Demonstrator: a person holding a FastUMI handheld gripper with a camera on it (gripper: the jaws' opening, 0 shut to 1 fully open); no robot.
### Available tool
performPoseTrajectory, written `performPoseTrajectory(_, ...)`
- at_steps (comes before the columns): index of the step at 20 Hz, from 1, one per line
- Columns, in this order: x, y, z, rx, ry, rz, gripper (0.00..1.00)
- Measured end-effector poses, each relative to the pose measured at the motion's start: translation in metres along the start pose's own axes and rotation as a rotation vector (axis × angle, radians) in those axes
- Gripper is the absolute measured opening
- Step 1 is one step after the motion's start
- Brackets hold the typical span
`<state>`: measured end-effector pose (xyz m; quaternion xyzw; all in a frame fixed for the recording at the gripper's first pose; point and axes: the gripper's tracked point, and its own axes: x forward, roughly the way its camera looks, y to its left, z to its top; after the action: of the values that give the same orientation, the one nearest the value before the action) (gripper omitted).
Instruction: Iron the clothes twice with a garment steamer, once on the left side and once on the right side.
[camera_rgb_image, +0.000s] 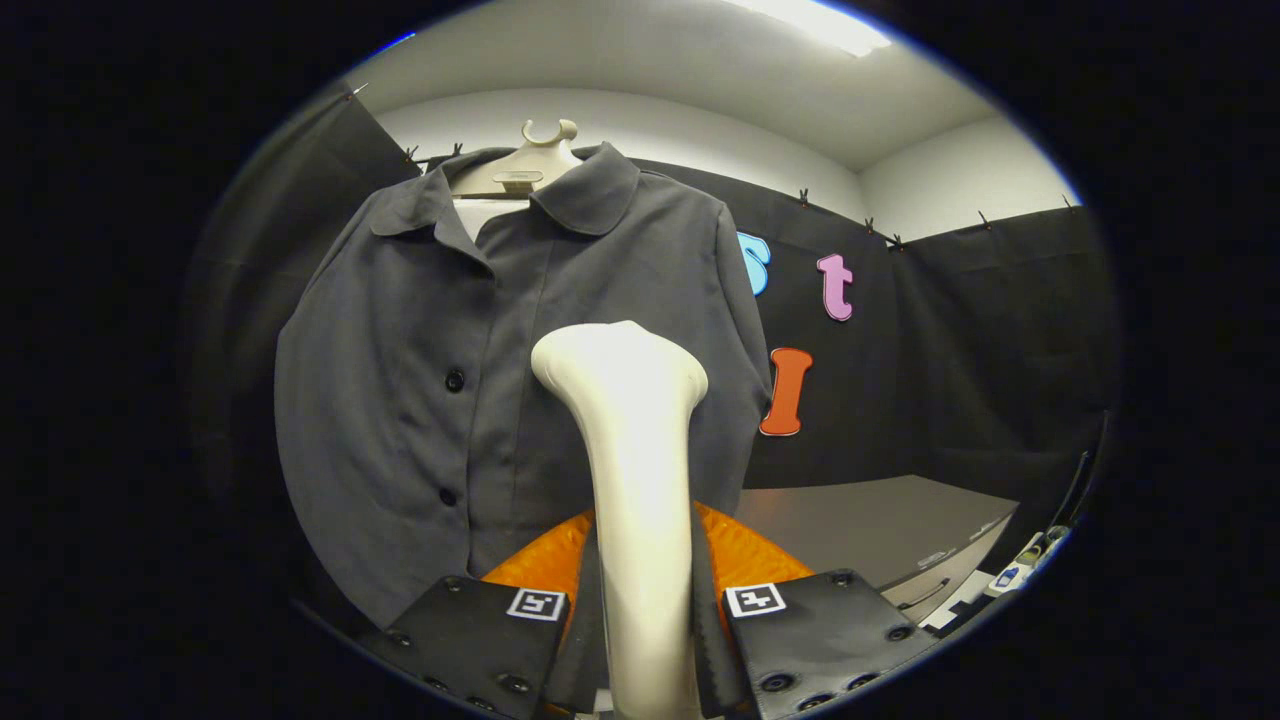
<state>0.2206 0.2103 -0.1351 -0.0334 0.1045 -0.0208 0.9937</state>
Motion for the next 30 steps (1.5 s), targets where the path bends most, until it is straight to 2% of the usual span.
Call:
performPoseTrajectory(8,-0.024,0.007,-0.063,-0.003,0.087,0.021,0.44)
performPoseTrajectory(22,-0.059,0.035,-0.148,-0.041,0.237,0.084,0.45)
performPoseTrajectory(30,-0.075,0.030,-0.195,-0.063,0.333,0.081,0.45)
